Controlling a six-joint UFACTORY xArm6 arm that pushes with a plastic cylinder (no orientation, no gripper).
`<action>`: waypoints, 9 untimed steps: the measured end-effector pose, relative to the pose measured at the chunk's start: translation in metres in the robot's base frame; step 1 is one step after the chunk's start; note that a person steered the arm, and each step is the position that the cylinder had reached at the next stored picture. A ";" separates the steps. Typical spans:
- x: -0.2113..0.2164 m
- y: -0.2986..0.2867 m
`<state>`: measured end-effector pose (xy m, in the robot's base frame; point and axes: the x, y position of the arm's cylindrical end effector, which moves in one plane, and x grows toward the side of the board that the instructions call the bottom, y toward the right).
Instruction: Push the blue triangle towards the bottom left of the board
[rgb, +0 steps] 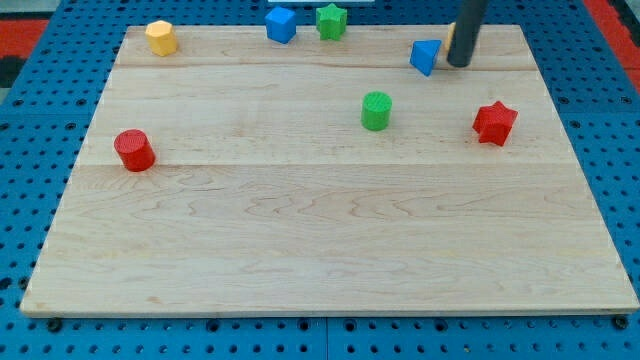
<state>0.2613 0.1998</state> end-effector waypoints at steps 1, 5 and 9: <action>-0.011 -0.026; 0.047 -0.060; 0.033 0.014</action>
<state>0.2948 0.2139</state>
